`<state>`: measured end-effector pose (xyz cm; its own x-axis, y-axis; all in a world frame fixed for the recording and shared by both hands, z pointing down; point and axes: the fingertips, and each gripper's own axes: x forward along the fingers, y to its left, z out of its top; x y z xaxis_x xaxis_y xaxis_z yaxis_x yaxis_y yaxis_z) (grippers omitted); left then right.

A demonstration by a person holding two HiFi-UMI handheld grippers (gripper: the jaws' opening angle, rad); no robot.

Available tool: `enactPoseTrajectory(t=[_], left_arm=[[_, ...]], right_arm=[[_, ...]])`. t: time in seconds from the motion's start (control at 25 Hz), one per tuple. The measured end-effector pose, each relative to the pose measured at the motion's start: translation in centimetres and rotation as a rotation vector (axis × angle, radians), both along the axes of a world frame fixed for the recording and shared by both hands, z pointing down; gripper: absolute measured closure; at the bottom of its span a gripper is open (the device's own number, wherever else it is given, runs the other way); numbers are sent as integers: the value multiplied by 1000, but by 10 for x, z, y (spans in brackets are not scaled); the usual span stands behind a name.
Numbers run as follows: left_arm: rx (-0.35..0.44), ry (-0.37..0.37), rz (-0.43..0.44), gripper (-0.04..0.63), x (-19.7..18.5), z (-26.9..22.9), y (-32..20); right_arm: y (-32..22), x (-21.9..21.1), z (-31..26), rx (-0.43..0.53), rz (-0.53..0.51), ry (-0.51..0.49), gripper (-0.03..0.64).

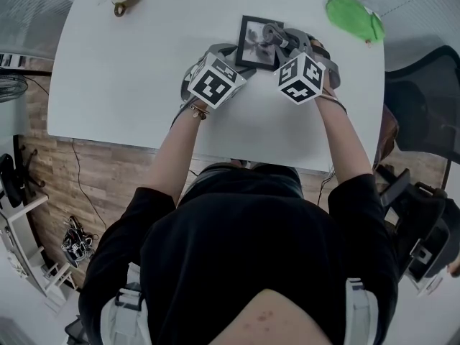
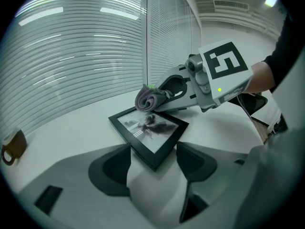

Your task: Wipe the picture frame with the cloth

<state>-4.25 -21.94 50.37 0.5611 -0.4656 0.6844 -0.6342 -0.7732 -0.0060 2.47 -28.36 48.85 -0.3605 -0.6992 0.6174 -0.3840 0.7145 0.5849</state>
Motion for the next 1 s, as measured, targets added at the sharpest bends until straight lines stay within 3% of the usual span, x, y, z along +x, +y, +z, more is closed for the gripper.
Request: enactPoseTrajectory(t=[1.0], left_arm=[[-5,-5,0,282,-1,3,0]], right_arm=[[44,-1,0,-64,8,-73,508]])
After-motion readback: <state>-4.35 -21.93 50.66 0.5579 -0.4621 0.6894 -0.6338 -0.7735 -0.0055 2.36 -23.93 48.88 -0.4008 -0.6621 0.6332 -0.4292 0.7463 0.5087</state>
